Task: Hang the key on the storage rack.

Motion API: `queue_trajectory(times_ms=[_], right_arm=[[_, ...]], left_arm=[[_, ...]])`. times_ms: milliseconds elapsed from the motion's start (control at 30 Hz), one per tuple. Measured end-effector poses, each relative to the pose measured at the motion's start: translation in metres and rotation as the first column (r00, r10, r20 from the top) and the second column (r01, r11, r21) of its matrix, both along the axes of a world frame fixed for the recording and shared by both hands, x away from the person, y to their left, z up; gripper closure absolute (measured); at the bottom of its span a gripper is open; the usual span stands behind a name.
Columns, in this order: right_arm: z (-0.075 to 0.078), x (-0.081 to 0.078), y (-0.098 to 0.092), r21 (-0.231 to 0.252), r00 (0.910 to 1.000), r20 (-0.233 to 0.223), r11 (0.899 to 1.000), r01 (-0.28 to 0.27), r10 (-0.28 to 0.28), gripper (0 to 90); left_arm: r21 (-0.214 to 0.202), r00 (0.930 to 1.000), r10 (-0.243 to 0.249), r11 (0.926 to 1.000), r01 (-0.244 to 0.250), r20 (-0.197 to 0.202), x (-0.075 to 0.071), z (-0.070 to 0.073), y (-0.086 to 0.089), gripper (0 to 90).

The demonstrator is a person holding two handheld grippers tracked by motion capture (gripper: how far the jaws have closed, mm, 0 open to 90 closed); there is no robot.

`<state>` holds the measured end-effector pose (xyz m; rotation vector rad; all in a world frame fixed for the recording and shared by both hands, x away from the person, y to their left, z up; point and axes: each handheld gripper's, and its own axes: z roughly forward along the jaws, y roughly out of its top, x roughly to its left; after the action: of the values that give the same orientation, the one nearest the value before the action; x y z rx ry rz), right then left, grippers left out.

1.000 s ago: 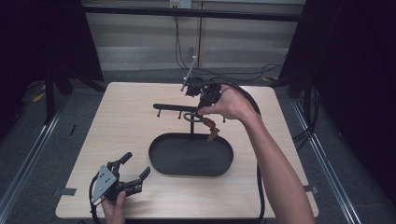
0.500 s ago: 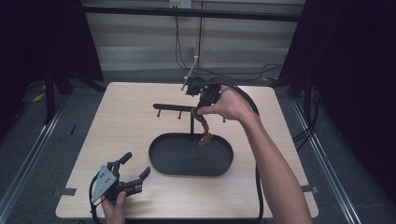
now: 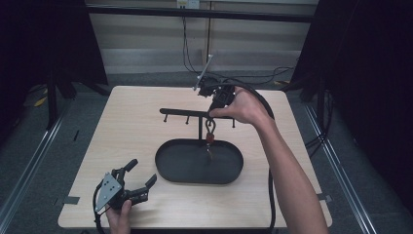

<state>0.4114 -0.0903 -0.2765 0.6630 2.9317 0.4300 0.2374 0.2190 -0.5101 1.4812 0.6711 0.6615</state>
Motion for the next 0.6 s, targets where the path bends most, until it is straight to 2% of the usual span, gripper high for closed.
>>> queue_trajectory(times_ms=[100, 300, 500, 600], right_arm=[[0.0, 0.0, -0.001, -0.011, 1.0, -0.004, 1.0, 0.008, -0.008, 81.3], [0.001, -0.001, -0.003, 0.012, 0.9999, -0.016, 1.0, 0.006, -0.006, 79.9], [-0.001, -0.005, -0.01, 0.036, 0.9976, -0.065, 0.999, 0.028, -0.025, 75.0], [-0.003, -0.009, -0.014, 0.041, 0.9982, -0.056, 0.999, 0.023, -0.02, 73.3]], left_arm=[[-0.002, 1.0, 0.001, 1.0, -0.001, -0.001, 0.0, 0.0, 0.0, 15.7], [-0.001, 1.0, 0.002, 1.0, -0.002, -0.001, 0.0, 0.0, 0.0, 15.7], [0.0, 1.0, 0.003, 1.0, -0.003, -0.001, 0.0, 0.0, 0.0, 15.7], [0.002, 1.0, 0.003, 1.0, -0.003, -0.001, 0.0, 0.0, 0.0, 15.7]])
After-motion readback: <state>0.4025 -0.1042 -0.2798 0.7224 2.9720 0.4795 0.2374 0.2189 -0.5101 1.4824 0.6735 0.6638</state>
